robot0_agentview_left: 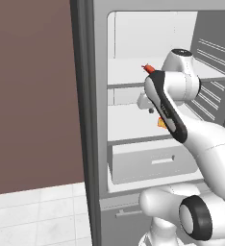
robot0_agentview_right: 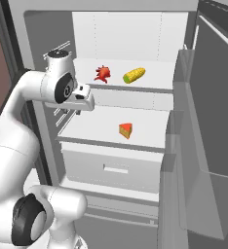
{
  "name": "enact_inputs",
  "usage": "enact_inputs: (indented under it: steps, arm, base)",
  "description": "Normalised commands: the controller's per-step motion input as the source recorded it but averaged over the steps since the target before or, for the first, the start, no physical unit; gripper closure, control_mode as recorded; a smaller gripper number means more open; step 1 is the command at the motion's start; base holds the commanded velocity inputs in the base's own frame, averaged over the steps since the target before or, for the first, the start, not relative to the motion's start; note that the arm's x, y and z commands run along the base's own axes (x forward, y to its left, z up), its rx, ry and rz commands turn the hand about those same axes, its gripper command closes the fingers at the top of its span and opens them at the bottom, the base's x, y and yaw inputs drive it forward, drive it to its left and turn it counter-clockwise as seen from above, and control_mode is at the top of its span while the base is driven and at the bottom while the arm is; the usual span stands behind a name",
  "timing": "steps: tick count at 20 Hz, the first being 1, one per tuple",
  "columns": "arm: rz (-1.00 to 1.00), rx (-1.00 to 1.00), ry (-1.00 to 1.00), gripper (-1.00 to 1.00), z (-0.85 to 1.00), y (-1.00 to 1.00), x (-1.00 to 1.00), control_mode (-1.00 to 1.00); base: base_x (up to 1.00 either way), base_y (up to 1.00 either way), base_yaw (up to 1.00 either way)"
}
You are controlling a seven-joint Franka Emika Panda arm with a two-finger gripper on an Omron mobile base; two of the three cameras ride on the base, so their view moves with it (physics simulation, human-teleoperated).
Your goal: Take the cheese, fish, and corn from the fridge and place them on the plate on the dining counter to create an appetizer plate.
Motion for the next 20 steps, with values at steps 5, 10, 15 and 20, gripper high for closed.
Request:
enact_inputs:
  steps: [5,10,15,20]
  arm:
    - [0.0,0.0,-0.12,-1.0,0.11,0.0,-0.11,-1.0]
    - [0.0,0.0,-0.24,-1.0,0.31,0.0,-0.19,-1.0]
    - [-0.02,0.0,-0.33,-1.0,0.31,-0.03,-0.15,-1.0]
    - [-0.07,0.0,-0.28,-1.0,0.3,-0.23,0.0,-1.0]
  base:
    - [0.0,0.0,0.0]
    - [0.0,0.0,0.0]
    - [0.0,0.0,0.0]
    - [0.0,0.0,0.0]
